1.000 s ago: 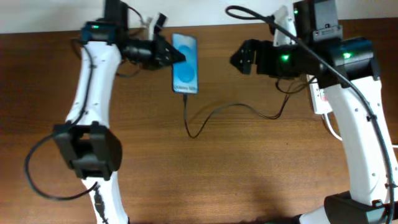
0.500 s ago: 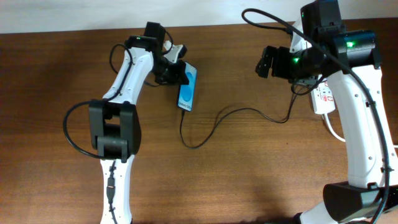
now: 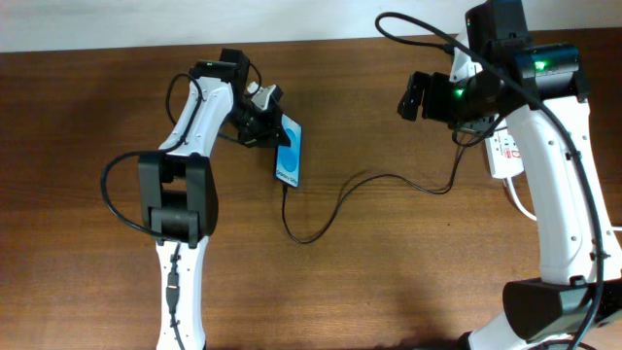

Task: Plug charger to phone and switch on socket
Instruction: 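Lower the phone flat onto the table with the left gripper and release, then move the right gripper over the white power strip's orange switch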

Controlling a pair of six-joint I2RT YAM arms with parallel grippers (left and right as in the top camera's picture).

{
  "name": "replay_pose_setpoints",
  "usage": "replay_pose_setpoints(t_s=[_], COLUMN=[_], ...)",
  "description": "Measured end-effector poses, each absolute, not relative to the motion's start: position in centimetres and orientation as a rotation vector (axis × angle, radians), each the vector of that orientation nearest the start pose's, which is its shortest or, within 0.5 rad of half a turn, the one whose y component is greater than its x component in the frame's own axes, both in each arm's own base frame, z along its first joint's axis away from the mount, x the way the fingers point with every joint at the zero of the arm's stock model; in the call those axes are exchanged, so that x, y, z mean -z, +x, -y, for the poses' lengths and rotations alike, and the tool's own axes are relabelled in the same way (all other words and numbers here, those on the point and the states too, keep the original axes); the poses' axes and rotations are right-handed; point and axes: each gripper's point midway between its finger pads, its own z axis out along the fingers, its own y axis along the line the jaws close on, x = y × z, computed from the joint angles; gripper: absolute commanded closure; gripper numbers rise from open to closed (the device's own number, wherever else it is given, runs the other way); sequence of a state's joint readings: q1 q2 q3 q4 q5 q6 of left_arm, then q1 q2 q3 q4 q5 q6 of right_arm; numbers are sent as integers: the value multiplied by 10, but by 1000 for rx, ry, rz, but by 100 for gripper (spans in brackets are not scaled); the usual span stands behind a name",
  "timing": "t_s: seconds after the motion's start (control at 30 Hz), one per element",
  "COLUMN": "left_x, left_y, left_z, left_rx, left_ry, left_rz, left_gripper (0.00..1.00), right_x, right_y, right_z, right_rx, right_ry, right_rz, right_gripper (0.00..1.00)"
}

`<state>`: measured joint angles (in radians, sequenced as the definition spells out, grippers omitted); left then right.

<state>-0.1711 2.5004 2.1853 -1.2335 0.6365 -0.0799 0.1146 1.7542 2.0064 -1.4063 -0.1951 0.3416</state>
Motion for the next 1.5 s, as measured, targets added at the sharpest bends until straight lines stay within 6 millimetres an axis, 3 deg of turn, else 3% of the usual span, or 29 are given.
replay_pose_setpoints(t_s=[0.07,0.2,0.33,0.47,0.5,0.57,0.67,0.8,0.87,0.9,0.97,1.0,1.03,1.07,1.17,1.4,1.5], left_x=[-40,-35,-29,-23,-21,-16,-20,-22,-32,-48,-116,-139,-174,-186,-184,-183,-183], left_y=[462,465,466,466,466,466,469,470,474,479,493,496,498,498,496,495,495], left_z=[187,192,187,181,178,169,166,162,157,151,127,114,89,75,54,53,54], left_rx=[998,978,922,861,832,739,686,649,628,615,559,513,427,379,290,266,266], left_ry=[160,179,170,160,160,152,163,164,157,151,123,103,59,28,-19,-18,-16], left_rz=[-3036,-3022,-3035,-3055,-3061,-3087,-3077,-3076,-3054,-3017,-2860,-2810,-2736,-2714,-2735,-2740,-2740], left_gripper=[100,89,69,57,46,4,0,1,1,1,0,1,1,1,1,1,1], right_x=[-270,-270,-270,-270,-270,-270,-270,-260,-246,-236,-216,-207,-202,-193,-170,-123,-109], right_y=[382,382,382,382,382,382,383,389,397,402,408,410,410,410,404,392,397], right_z=[-78,-78,-78,-78,-78,-78,-75,-55,-38,-23,21,51,69,94,138,220,236], right_rx=[-394,-394,-394,-394,-394,-394,-373,-227,-179,-146,-81,-68,-54,-41,-16,33,77], right_ry=[256,255,255,255,255,255,260,302,362,414,572,739,825,945,1147,1484,1505], right_rz=[-2742,-2742,-2743,-2743,-2743,-2743,-2741,-2747,-2772,-2785,-2800,-2774,-2760,-2734,-2709,-2587,-2563], right_gripper=[1,1,2,2,2,2,1,1,2,1,1,2,2,2,2,2,2])
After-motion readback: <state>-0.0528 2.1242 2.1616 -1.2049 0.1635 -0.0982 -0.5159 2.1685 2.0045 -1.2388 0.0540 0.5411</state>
